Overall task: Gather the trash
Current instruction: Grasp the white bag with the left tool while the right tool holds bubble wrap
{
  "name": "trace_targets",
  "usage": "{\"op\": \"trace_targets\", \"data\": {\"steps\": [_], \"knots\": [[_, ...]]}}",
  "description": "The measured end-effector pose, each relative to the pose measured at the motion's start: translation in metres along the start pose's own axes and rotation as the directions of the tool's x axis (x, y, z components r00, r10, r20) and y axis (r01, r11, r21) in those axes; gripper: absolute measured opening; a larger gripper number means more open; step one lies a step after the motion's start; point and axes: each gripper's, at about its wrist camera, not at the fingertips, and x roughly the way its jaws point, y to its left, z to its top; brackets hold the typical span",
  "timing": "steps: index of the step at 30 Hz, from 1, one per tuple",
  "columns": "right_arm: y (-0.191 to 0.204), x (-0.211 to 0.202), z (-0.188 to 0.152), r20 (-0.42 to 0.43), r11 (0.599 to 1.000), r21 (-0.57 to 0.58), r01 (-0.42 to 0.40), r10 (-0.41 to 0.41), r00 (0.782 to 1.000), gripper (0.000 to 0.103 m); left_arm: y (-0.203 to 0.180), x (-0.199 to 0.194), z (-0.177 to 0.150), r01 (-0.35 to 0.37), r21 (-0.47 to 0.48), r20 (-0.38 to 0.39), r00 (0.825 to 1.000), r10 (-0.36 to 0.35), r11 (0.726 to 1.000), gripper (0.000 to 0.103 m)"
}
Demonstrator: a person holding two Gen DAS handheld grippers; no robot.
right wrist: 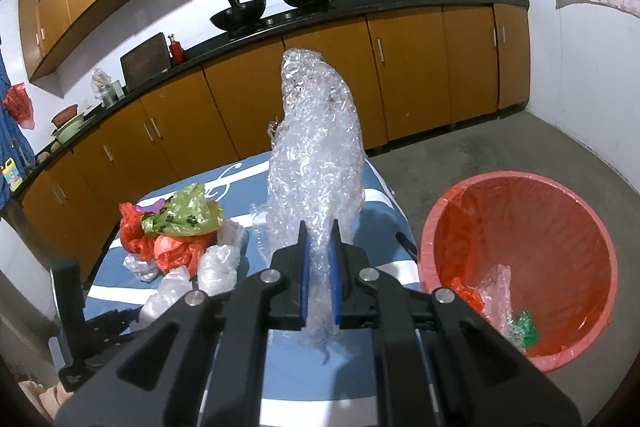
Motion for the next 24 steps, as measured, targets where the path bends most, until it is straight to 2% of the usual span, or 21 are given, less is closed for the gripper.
{"op": "trace_targets", "data": {"steps": [3,5,8,15,24], "knots": [[0.001,-0.003,0.000,0.004,1.000,-0.007,-0.004,0.004,1.000,0.010,0.005,-0.003,-0.001,0.006,-0.020,0.002,1.000,-0.006,1.000,0.061],[0.001,-0.005,0.000,0.007,1.000,-0.012,-0.005,0.005,1.000,0.010,0.007,-0.006,0.001,0.013,-0.023,0.008,1.000,-0.013,1.000,0.050],[0.000,-0.010,0.001,0.014,1.000,-0.013,-0.007,0.008,1.000,0.010,0.010,-0.014,0.003,0.003,-0.024,0.029,1.000,-0.002,1.000,0.045],[0.003,-0.019,0.003,0.029,1.000,-0.019,-0.015,0.015,0.999,0.010,0.025,-0.037,0.011,-0.024,-0.059,0.087,0.996,0.029,0.998,0.045],[0.000,-0.037,0.002,0.050,1.000,-0.025,-0.015,0.016,0.999,0.010,0.016,-0.070,0.021,0.013,-0.047,0.159,0.987,-0.006,0.999,0.045]]}}
